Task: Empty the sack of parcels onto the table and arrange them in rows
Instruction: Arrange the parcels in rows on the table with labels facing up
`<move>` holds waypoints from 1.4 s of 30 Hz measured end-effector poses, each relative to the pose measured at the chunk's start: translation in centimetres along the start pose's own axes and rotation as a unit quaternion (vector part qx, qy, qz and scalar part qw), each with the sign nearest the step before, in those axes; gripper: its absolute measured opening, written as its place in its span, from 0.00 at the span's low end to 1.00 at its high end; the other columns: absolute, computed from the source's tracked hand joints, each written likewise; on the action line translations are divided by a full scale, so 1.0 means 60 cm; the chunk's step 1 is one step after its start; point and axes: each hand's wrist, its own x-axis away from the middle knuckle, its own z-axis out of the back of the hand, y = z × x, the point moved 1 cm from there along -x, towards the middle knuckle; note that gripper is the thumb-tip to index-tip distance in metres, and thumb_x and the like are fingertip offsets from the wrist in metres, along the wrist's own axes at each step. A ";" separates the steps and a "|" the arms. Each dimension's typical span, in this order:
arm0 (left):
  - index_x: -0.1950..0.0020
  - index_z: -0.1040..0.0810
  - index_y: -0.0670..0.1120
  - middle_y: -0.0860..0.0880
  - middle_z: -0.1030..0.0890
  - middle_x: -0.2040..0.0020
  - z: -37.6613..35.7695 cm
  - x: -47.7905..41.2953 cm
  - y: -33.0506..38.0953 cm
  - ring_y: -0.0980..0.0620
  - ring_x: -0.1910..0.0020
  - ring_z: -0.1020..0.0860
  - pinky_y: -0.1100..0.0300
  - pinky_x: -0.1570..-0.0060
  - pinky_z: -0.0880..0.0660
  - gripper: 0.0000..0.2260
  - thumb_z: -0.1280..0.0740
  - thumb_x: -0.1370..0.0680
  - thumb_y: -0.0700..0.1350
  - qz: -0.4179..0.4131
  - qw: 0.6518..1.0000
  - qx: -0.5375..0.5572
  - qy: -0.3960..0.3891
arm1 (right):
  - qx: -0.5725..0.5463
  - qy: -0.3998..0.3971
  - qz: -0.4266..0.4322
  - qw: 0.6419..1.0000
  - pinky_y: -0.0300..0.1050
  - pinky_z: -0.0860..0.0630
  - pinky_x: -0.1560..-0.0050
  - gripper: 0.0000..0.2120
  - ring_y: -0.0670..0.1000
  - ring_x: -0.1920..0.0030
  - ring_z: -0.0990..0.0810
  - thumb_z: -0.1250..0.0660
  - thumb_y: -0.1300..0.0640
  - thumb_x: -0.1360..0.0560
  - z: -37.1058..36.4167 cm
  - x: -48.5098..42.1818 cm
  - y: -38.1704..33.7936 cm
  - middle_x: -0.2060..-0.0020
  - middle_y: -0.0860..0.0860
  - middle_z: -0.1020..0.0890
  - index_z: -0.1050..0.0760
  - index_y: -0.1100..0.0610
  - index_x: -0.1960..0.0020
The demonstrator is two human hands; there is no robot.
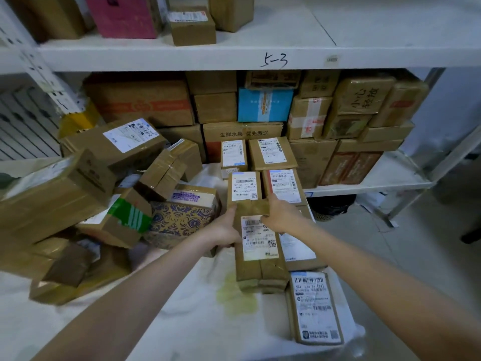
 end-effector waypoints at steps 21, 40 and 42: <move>0.38 0.22 0.46 0.48 0.20 0.43 0.122 0.102 -0.154 0.49 0.42 0.22 0.54 0.41 0.24 0.16 0.31 0.25 0.40 0.043 0.963 -0.032 0.263 | 0.155 -0.028 0.158 0.975 0.56 0.31 0.34 0.49 0.61 0.30 0.38 0.23 0.46 0.36 -0.135 -0.030 -0.198 0.31 0.59 0.38 0.49 0.56 0.26; 0.42 0.25 0.39 0.45 0.16 0.58 0.201 0.149 -0.216 0.47 0.57 0.16 0.57 0.60 0.21 0.13 0.44 0.17 0.45 0.106 0.991 0.084 -0.002 | -0.098 -0.035 0.051 0.993 0.44 0.30 0.41 0.45 0.55 0.32 0.31 0.20 0.55 0.37 0.020 0.052 -0.299 0.30 0.53 0.32 0.38 0.56 0.26; 0.40 0.26 0.37 0.41 0.16 0.56 0.204 0.157 -0.212 0.44 0.55 0.17 0.55 0.54 0.23 0.20 0.48 0.17 0.50 0.117 0.948 0.286 -0.072 | -0.065 0.031 0.100 0.992 0.44 0.30 0.43 0.46 0.55 0.33 0.32 0.20 0.53 0.38 0.025 0.082 -0.304 0.32 0.53 0.32 0.39 0.53 0.26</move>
